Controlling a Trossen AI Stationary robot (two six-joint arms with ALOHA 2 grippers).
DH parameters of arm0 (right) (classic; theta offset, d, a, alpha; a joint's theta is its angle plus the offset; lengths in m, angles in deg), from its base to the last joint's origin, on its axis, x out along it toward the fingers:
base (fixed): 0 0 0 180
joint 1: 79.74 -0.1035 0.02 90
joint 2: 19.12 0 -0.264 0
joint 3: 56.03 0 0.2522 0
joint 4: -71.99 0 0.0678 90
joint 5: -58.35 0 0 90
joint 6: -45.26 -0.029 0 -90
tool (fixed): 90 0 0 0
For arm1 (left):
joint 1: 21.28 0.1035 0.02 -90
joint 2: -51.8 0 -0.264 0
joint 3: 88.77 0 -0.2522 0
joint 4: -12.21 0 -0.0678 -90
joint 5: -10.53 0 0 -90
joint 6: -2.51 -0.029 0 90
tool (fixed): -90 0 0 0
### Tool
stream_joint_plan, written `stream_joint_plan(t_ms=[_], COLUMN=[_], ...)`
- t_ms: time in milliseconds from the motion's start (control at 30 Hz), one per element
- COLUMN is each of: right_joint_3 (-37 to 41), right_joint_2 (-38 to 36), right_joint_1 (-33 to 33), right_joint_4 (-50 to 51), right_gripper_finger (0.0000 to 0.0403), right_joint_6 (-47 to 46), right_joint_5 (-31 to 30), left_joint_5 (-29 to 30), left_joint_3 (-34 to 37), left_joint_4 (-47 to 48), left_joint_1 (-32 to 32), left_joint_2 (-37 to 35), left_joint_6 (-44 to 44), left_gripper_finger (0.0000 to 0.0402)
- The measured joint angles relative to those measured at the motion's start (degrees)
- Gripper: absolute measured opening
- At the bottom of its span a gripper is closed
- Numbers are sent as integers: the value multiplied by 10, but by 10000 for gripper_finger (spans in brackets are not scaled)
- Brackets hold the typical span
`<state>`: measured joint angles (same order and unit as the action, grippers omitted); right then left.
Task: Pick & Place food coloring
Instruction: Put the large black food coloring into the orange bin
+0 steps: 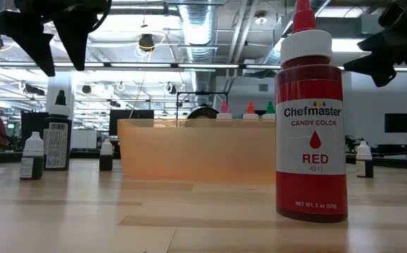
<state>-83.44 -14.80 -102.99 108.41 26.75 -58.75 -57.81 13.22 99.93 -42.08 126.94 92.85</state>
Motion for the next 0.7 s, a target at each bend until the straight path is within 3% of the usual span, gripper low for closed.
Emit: stream_joint_plan(t_ms=[300, 700], right_joint_3=[0, 0], right_joint_2=[0, 0], right_joint_1=[0, 0], right_joint_4=[0, -7], right_gripper_finger=[240, 240], right_joint_6=[-1, -1], right_joint_5=[0, 0], left_joint_5=[-60, -46], left_joint_3=[73, 93], left_joint_4=[-70, -97], left_joint_1=[3, 15], left_joint_2=[0, 0], left_joint_6=[46, 32], left_gripper_finger=[304, 304])
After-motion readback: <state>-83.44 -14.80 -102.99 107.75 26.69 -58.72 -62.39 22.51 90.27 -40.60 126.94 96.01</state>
